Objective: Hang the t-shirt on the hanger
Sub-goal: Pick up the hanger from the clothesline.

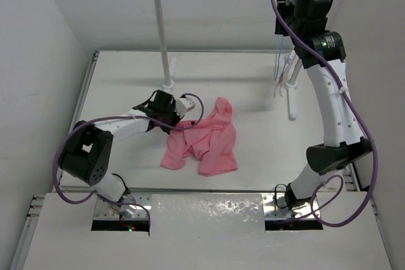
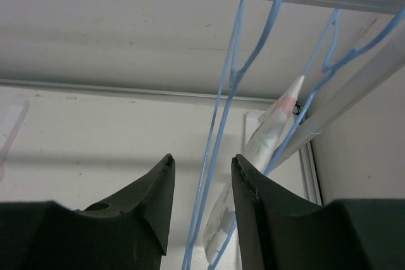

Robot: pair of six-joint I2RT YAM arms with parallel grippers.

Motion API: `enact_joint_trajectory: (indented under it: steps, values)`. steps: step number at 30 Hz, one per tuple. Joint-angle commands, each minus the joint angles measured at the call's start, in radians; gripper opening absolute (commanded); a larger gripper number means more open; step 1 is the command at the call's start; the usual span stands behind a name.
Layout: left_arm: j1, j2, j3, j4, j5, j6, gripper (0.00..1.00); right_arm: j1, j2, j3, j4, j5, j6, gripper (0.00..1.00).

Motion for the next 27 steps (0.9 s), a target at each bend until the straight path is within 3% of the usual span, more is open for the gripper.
enact_joint_trajectory:
  steps: [1,14,18,21,27]
  values:
    - [0.006,-0.040,-0.019,0.037,0.006,-0.001,0.00,-0.010,-0.020,-0.031,0.124,-0.014,-0.017,0.40]
    - [0.006,-0.085,-0.022,0.032,0.009,-0.006,0.00,-0.036,0.075,-0.131,0.212,0.032,-0.030,0.36]
    - [0.006,-0.089,-0.020,0.028,0.010,-0.004,0.00,-0.051,0.114,-0.139,0.219,0.040,-0.025,0.21]
    - [0.006,-0.097,-0.023,0.026,0.006,-0.003,0.00,-0.053,0.124,-0.147,0.218,0.057,-0.037,0.17]
    - [0.006,-0.109,-0.026,0.029,-0.004,-0.003,0.00,-0.053,0.102,-0.170,0.227,0.058,-0.051,0.00]
